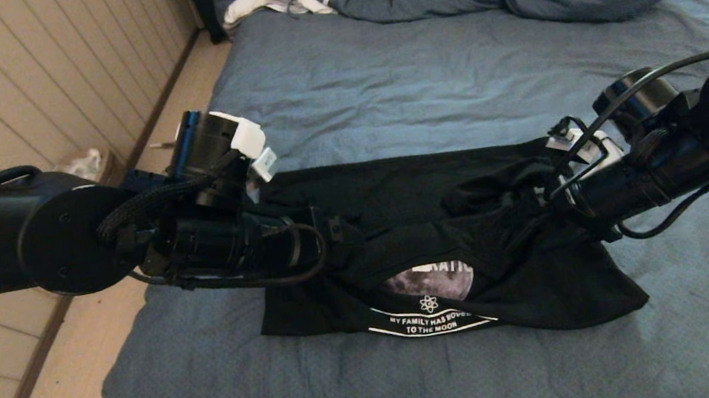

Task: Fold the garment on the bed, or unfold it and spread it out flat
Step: Fold the black T-shirt

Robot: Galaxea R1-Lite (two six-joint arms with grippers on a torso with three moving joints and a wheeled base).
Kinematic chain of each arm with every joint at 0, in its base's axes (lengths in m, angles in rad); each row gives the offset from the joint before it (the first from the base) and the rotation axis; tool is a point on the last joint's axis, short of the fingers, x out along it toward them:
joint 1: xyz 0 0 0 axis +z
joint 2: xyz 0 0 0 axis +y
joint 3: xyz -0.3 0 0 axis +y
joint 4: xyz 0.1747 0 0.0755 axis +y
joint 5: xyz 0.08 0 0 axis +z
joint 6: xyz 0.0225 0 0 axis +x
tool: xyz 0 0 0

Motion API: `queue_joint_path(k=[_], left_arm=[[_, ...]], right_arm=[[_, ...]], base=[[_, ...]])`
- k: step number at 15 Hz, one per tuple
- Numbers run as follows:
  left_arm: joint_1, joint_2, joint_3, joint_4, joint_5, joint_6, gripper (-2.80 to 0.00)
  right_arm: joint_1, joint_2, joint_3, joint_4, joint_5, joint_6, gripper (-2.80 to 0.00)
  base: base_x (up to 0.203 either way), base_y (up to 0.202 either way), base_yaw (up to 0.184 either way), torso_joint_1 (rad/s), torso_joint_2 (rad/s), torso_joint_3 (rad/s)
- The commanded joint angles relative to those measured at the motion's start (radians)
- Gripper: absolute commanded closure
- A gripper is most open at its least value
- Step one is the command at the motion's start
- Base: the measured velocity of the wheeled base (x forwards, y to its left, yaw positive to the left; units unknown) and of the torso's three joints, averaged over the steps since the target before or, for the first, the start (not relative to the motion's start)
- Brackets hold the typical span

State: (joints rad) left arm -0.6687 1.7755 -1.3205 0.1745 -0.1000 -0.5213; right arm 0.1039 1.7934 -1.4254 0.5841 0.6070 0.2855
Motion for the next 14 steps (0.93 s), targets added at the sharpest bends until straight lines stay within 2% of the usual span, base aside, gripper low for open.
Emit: queue_joint_path(k=[1,12,13,14], left_arm=[[0.001,-0.009,0.009,-0.003,0.0,-0.002,-2.8],[0.001,0.012,-0.002,-0.003,-0.001,-0.002,-2.8],[0.001,0.013,-0.002,-0.003,-0.001,-0.002,-2.8],[0.001,0.016,-0.003,-0.004,-0.003,-0.002,-2.8]], right_arm=[[0.015,0.025,-0.039,0.005,0.004,0.012,-2.8],[0.05,0.107,-0.082,0.002,0.01,0.018,-2.8],[0.051,0.109,-0.081,0.002,0.01,0.018,-1.72],[0.059,0.115,-0.076,0.0,0.008,0.017,0.0]], base=[[0.0,0.0,0.0,0.0,0.0,0.0],[0.0,0.0,0.0,0.0,0.0,0.0],[0.0,0.0,0.0,0.0,0.0,0.0],[0.0,0.0,0.0,0.0,0.0,0.0]])
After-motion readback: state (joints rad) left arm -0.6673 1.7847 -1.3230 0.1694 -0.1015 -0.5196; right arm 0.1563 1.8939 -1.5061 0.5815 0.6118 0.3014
